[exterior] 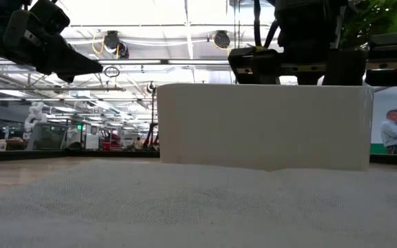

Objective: Pick and placing Produce into tupperware
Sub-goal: Put the yellow pineapple into the gray bin

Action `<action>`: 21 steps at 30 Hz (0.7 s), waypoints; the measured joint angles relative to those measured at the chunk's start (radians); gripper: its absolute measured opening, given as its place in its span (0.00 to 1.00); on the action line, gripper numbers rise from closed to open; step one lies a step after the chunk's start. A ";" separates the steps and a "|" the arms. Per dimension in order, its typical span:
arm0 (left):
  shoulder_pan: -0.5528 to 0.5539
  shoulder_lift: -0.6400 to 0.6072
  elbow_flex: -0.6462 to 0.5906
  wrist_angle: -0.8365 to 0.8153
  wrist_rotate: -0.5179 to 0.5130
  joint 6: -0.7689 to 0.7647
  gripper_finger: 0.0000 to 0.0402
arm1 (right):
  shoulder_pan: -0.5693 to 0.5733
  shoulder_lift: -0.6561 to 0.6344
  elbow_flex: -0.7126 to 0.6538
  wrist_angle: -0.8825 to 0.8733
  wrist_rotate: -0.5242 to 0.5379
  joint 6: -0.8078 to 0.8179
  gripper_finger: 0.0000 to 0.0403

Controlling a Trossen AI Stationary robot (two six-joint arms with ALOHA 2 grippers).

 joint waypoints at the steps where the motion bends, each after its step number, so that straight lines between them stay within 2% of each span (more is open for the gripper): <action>1: 0.000 0.000 0.000 0.000 0.000 -0.003 0.05 | 0.000 0.000 0.000 0.000 0.000 0.002 0.48; 21: 0.000 0.000 0.000 -0.002 0.001 -0.004 0.05 | -0.016 0.000 0.000 -0.027 -0.001 0.050 0.48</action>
